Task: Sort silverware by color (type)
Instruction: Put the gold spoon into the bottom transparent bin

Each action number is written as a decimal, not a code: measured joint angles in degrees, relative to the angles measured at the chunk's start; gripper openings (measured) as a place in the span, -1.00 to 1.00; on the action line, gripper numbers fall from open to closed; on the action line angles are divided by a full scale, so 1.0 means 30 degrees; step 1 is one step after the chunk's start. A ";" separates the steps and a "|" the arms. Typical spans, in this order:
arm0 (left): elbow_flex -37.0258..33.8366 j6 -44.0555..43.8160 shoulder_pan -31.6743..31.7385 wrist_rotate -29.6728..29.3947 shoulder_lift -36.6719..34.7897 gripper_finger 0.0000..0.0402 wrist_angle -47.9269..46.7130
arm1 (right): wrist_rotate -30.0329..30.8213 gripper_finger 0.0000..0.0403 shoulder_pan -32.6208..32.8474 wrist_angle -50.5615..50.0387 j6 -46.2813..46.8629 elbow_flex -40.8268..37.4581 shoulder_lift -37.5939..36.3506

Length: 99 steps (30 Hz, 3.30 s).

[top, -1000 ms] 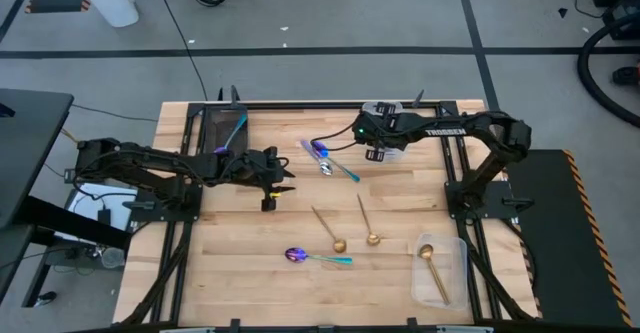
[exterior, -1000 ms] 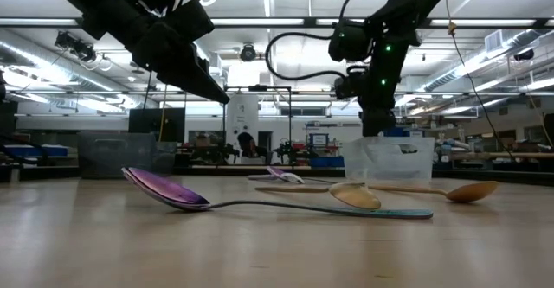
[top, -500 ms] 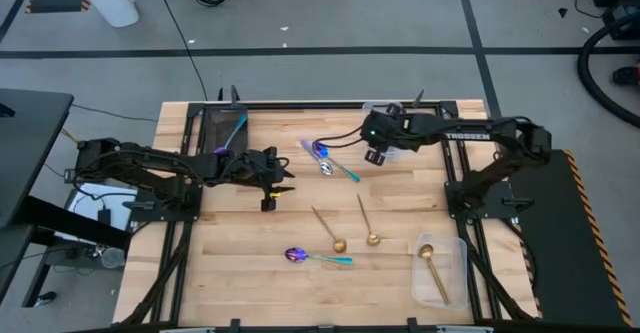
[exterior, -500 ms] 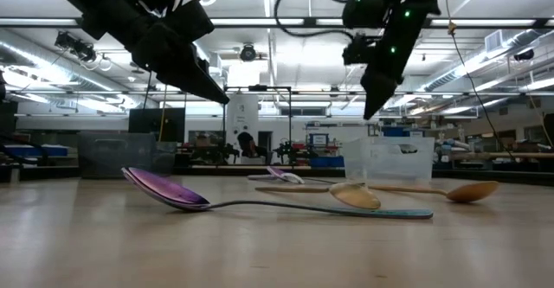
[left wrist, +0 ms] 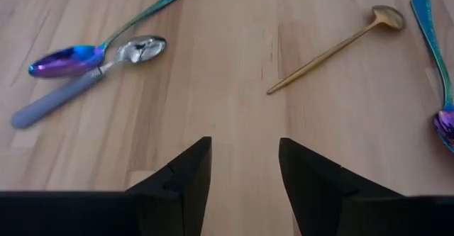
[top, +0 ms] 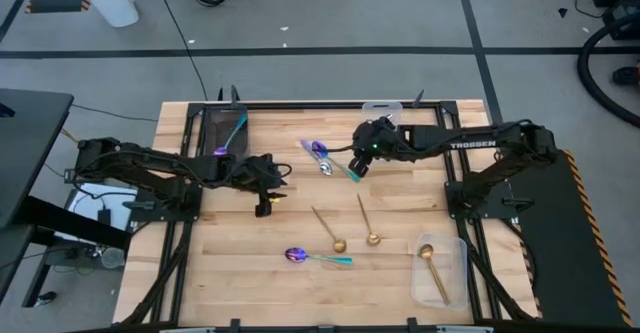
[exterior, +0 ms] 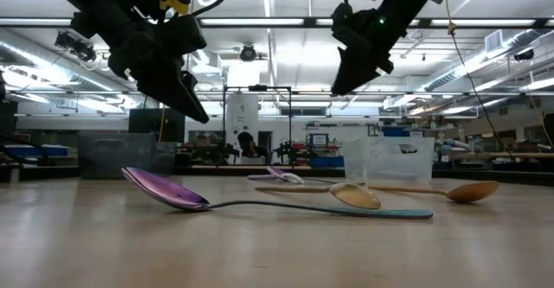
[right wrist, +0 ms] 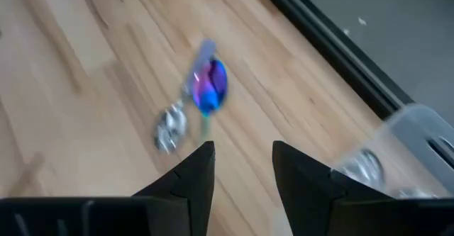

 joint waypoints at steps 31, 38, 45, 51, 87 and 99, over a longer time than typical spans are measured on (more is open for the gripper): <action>-0.0007 -0.0135 -0.0583 -0.0019 -0.0007 -0.14 -0.0562 | -0.0596 -0.29 0.1177 0.4799 0.1638 0.2882 0.8473; -0.0007 -0.0128 -0.0736 -0.0022 -0.0007 -0.14 -0.0845 | -0.1160 -0.29 0.0297 0.2500 0.1587 0.3064 0.8429; -0.0007 -0.0052 -0.0736 -0.0015 -0.0007 -0.14 -0.1212 | -0.1508 -0.34 -0.0476 0.2872 0.1310 0.1985 0.8451; 0.0357 0.0002 -0.0736 -0.0013 -0.0073 -0.14 -0.1942 | -0.1486 -0.36 -0.0755 0.4186 0.0636 0.1217 0.8451; 0.1086 -0.2148 -0.2055 -0.0022 -0.0109 -0.14 -0.7268 | -0.4476 -0.38 0.6770 -0.6109 1.3861 0.2955 0.8174; 0.1086 -0.2323 -0.2062 -0.0018 -0.0109 -0.14 -0.8474 | -0.5211 -0.38 0.8273 -0.7048 1.6591 0.2955 0.8760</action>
